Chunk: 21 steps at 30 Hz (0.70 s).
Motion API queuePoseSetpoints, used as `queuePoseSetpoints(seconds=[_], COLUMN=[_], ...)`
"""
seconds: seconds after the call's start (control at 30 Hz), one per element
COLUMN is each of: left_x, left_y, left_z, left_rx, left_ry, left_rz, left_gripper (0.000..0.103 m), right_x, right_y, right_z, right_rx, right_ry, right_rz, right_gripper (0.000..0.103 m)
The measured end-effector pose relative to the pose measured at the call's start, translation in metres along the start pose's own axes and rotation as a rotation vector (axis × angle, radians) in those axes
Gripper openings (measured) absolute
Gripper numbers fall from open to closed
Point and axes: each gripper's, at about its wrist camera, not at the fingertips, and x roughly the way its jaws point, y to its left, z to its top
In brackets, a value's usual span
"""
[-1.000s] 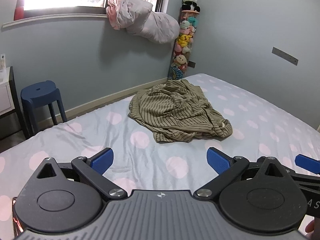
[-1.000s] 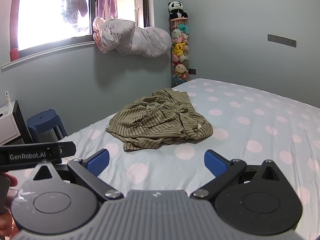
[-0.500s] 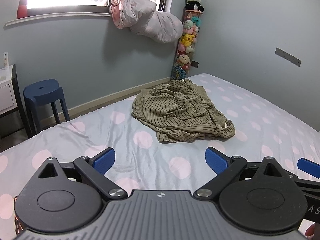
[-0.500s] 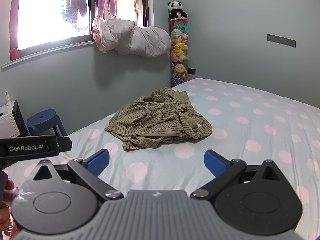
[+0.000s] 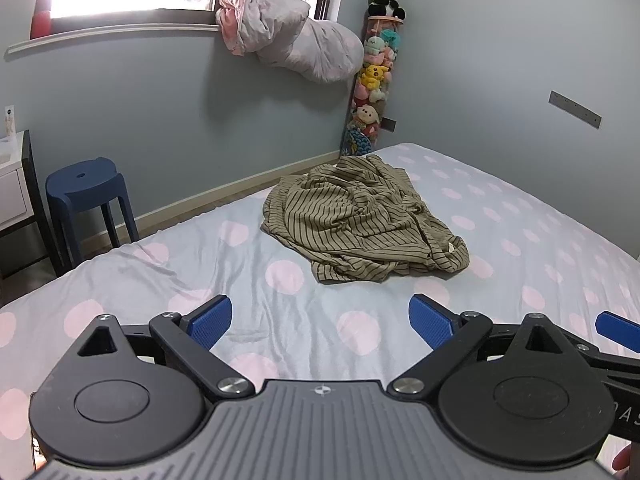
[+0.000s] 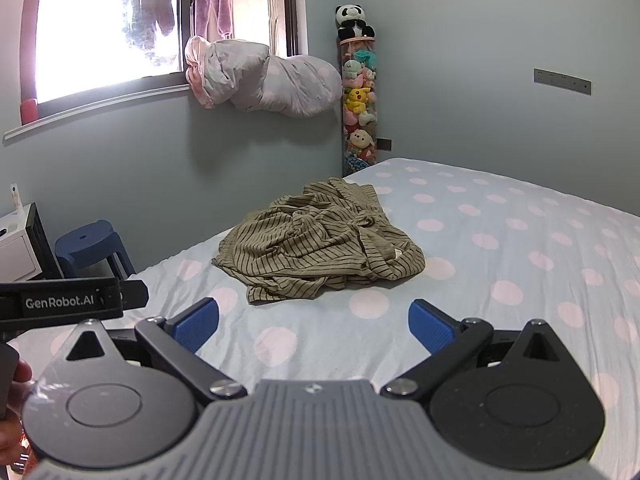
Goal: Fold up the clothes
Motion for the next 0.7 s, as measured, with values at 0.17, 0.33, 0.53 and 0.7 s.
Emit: queuePoseSetpoints(seconds=[0.17,0.33,0.53,0.7], left_x=[-0.0006,-0.0019,-0.0022,-0.0027], left_y=[-0.0036,-0.0042,-0.0065,-0.0086], left_z=[-0.0003,0.0003,0.0006,-0.0001], left_rx=[0.009,0.012,0.023,0.029], left_ry=[-0.002,-0.002,0.000,0.002], left_rz=[0.008,0.005,0.000,-0.005], left_gripper=[0.097,0.097,0.097,0.097], right_x=[-0.0002,-0.0019,-0.0044,-0.0063], right_y=[-0.0014,-0.0012,-0.0012,-0.0008], right_z=[-0.0002,0.0012,0.0013,0.0010], right_rx=[0.003,0.004,0.008,0.011], right_ry=[-0.001,-0.005,-0.007,-0.004], right_rz=[0.002,0.008,0.020,0.018], right_gripper=[0.102,0.102,0.102,0.102])
